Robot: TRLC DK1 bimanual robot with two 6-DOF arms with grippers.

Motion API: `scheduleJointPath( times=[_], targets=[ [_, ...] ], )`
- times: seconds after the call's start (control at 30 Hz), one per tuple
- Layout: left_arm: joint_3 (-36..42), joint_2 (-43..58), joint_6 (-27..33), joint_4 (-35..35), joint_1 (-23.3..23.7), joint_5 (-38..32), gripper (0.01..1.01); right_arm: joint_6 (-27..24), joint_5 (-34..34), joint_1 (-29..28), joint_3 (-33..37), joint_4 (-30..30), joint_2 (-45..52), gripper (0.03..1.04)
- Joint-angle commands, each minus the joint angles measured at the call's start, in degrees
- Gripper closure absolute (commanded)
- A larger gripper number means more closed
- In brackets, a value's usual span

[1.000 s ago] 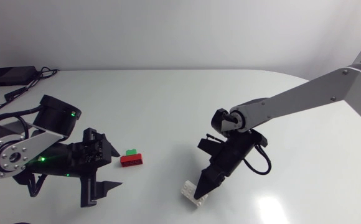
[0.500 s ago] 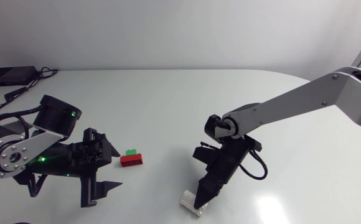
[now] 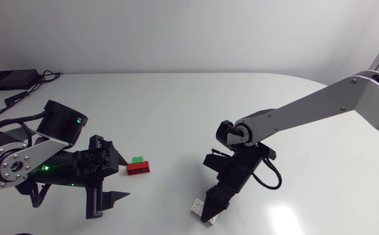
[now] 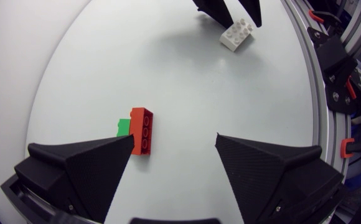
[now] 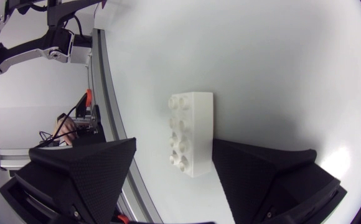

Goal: Separate the duplo bricks

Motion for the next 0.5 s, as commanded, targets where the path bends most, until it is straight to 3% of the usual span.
scheduleJointPath(
  times=[0.0,0.17,0.47],
  targets=[
    [-1.61,-0.05,-1.05,-0.53,-0.65,-0.41,0.118,-0.29,4.94,-1.62,-1.93,2.35,1.68,0.07],
    [-1.52,-0.05,-1.14,-0.44,-0.73,-0.59,0.118,1.38,12.15,-2.5,-4.22,5.25,-6.4,0.07],
    [-1.43,3.29,-1.4,2.46,-0.65,-2.17,0.118,4.54,32.28,-0.21,-10.11,13.95,-22.66,0.07]
  ],
)
